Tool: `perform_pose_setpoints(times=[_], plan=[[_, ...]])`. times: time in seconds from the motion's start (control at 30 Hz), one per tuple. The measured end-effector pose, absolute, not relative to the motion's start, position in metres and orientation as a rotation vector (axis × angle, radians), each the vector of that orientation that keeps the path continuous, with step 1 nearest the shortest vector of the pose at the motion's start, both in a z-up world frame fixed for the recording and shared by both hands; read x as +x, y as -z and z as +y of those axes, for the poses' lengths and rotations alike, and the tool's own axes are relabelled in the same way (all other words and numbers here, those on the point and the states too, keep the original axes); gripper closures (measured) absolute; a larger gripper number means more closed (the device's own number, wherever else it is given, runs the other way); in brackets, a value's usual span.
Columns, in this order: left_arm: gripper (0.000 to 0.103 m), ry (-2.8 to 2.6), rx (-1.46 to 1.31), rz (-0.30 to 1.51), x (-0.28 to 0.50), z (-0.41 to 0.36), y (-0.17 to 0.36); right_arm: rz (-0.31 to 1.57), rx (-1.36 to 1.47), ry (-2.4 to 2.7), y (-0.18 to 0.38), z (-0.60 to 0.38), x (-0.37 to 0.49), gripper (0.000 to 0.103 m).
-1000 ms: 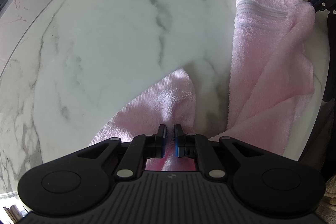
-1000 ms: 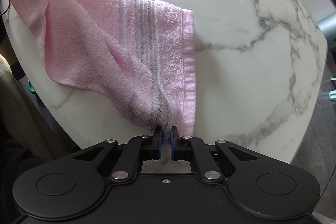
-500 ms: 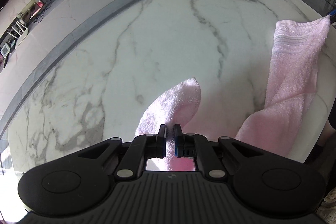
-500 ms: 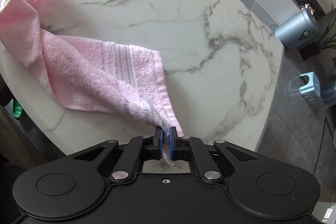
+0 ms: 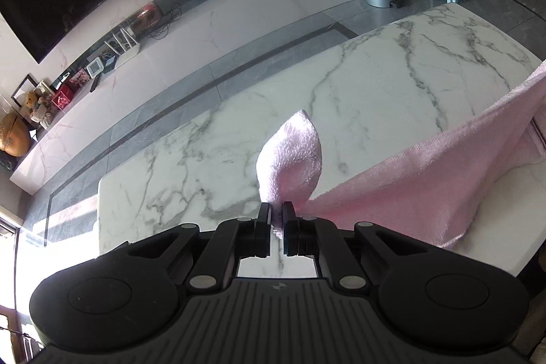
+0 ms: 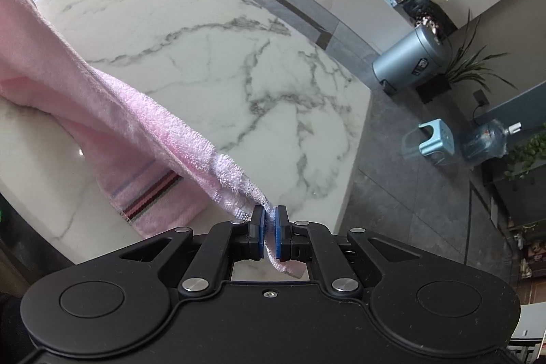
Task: Fold towel
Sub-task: 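Lift the towel with both grippers and shake it out flat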
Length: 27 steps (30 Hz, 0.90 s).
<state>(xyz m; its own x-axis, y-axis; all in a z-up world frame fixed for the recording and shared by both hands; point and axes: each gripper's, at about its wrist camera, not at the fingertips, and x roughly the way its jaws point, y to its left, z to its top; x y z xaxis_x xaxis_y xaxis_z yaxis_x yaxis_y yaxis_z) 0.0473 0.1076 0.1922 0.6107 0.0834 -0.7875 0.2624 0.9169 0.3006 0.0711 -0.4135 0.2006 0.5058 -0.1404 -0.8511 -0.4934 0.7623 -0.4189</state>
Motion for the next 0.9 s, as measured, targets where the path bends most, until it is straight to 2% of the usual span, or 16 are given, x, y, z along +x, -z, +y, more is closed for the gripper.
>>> perform_pose_setpoints(times=[0.53, 0.6, 0.77, 0.9], plan=[[0.098, 0.003, 0.484, 0.759, -0.014, 0.110, -0.287, 0.860, -0.777, -0.215, -0.302, -0.399, 0.012, 0.099], [0.102, -0.025, 0.501, 0.741, -0.018, 0.112, -0.298, 0.840, -0.803, -0.206, -0.314, -0.396, 0.006, 0.099], [0.102, -0.032, 0.470, 0.740, -0.011, 0.118, -0.310, 0.887, -0.826, -0.226, -0.291, -0.386, 0.023, 0.099], [0.102, 0.047, 0.469, 0.815, 0.009, 0.101, -0.270, 0.924, -0.844, -0.242, -0.272, -0.377, 0.036, 0.099]])
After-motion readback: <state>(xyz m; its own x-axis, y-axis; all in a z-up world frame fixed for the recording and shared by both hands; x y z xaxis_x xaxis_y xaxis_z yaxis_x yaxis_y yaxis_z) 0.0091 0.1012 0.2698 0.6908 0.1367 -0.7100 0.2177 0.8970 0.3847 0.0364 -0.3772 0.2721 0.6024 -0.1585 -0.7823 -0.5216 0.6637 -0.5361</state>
